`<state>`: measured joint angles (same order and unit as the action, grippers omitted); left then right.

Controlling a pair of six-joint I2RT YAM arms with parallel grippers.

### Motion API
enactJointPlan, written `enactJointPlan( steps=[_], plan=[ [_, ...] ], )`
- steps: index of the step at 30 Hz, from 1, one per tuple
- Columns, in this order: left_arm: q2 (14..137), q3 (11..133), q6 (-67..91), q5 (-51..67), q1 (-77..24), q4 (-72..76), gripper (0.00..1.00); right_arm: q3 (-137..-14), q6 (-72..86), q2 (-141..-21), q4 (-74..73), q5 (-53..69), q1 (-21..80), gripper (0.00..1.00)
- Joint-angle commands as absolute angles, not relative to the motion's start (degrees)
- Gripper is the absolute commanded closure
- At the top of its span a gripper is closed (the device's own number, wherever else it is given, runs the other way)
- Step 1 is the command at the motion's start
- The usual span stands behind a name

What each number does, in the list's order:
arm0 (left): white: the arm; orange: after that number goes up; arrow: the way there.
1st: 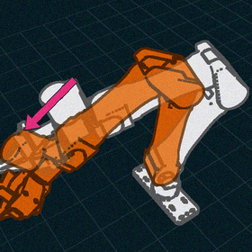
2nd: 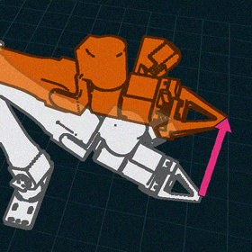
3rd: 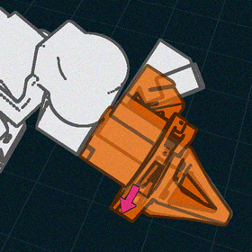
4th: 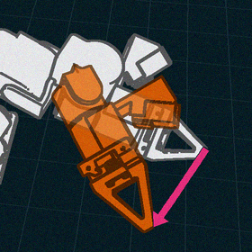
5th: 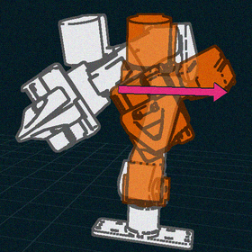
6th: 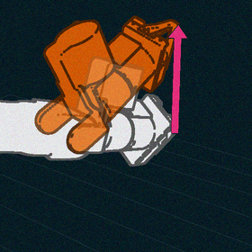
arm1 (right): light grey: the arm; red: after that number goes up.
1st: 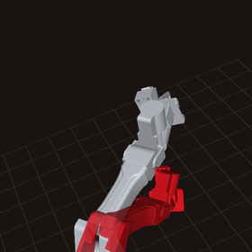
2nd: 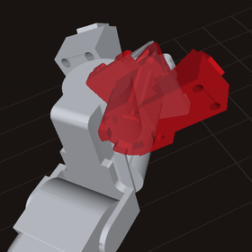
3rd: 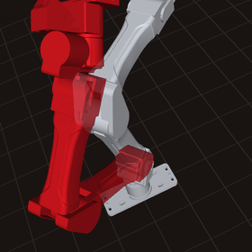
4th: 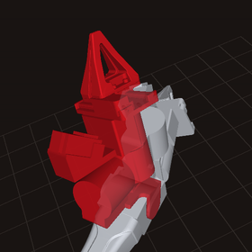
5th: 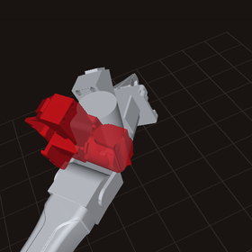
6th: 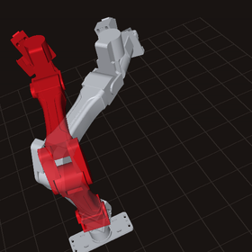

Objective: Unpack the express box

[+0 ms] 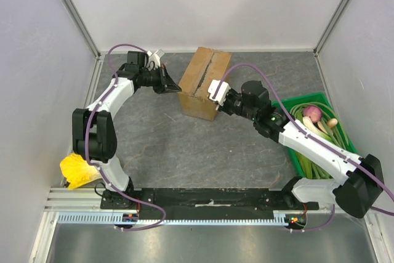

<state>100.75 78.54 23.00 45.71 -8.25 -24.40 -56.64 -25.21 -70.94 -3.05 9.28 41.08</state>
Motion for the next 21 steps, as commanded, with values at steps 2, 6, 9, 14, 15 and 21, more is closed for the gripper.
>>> enactJointPlan(
  steps=[2, 6, 9, 14, 15, 21],
  plan=[
    [99.4, 81.2, 21.2, 49.0, -7.0, -22.2, 0.98, -61.6, -20.6, -69.8, -1.5, 12.7, 40.2, 1.00],
    [99.2, 80.9, 21.8, 49.9, -7.1, -21.6, 0.88, -62.4, -18.1, -73.2, 2.9, 14.8, 40.9, 1.00],
    [99.2, 80.4, 22.0, 50.1, -7.1, -21.5, 0.78, -62.8, -17.4, -75.8, 6.0, 14.7, 41.7, 1.00],
    [99.2, 79.8, 22.1, 50.1, -7.1, -21.2, 0.69, -63.7, -16.9, -80.3, 9.2, 14.2, 44.2, 1.00],
    [99.3, 79.8, 22.1, 50.0, -7.1, -21.3, 0.68, -64.1, -17.0, -80.9, 9.5, 13.5, 44.5, 1.00],
    [99.8, 79.6, 22.1, 49.9, -7.1, -21.4, 0.66, -62.6, -16.4, -83.0, 14.8, 9.0, 45.5, 1.00]
  ],
)
